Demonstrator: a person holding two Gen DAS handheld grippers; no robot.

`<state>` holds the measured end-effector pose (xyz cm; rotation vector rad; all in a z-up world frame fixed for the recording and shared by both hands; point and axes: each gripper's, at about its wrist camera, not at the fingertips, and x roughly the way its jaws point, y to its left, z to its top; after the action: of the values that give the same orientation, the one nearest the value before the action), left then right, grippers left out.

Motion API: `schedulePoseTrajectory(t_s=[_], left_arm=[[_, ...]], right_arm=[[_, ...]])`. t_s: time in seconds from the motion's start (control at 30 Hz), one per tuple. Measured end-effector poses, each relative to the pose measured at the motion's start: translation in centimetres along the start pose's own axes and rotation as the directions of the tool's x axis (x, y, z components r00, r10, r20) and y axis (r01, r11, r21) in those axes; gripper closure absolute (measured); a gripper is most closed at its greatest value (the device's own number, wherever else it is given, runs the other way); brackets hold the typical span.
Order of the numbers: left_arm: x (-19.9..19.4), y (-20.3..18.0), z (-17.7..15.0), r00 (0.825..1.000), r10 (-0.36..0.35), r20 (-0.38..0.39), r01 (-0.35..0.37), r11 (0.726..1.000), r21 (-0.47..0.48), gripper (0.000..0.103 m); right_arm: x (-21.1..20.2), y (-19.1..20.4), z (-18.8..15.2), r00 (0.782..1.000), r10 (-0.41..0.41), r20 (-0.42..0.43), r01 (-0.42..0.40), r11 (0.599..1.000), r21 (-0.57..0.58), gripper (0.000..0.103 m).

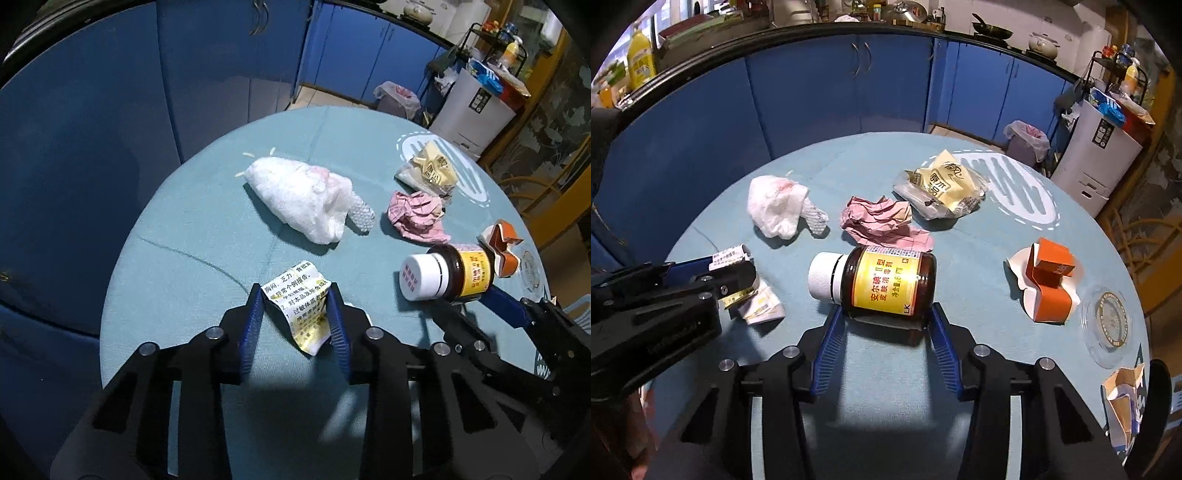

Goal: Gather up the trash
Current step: 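Grasp the white printed leaflet with the left tool while the right tool grasps the brown medicine bottle, then carry the leaflet and medicine bottle with both tools over the black bin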

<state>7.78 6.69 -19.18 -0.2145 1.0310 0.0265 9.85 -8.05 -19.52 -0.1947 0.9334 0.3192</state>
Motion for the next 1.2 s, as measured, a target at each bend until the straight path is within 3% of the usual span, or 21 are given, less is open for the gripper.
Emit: schedulePoseTrajectory(t_s=[0.43, 0.8, 0.83, 0.87, 1.2], left_arm=[[-1.7, -1.2, 0.6, 0.998, 0.012, 0.056, -0.013, 1.000, 0.013, 0.071], [-2.9, -5.8, 0.7, 0.996, -0.013, 0.088, 0.004, 0.996, 0.094, 0.071], [-2.9, -6.4, 0.8, 0.996, -0.014, 0.090, 0.005, 0.995, 0.101, 0.071], [-2.9, -7.0, 0.8, 0.996, -0.017, 0.090, 0.007, 0.994, 0.110, 0.071], [-2.6, -9.0, 0.4, 0.996, -0.009, 0.090, -0.003, 0.991, 0.131, 0.071]], right_arm=[[-2.9, -1.1, -0.5, 0.998, 0.010, 0.066, -0.012, 0.999, 0.032, 0.058], [-5.7, -4.4, -2.0, 0.995, -0.029, 0.100, 0.020, 0.995, 0.095, 0.059], [-6.0, -4.8, -2.2, 0.994, -0.034, 0.104, 0.023, 0.994, 0.102, 0.098], [-6.0, -5.2, -2.3, 0.996, -0.025, 0.089, 0.015, 0.994, 0.109, 0.102], [-5.9, -8.1, -3.3, 0.996, 0.031, 0.084, -0.044, 0.985, 0.164, 0.100]])
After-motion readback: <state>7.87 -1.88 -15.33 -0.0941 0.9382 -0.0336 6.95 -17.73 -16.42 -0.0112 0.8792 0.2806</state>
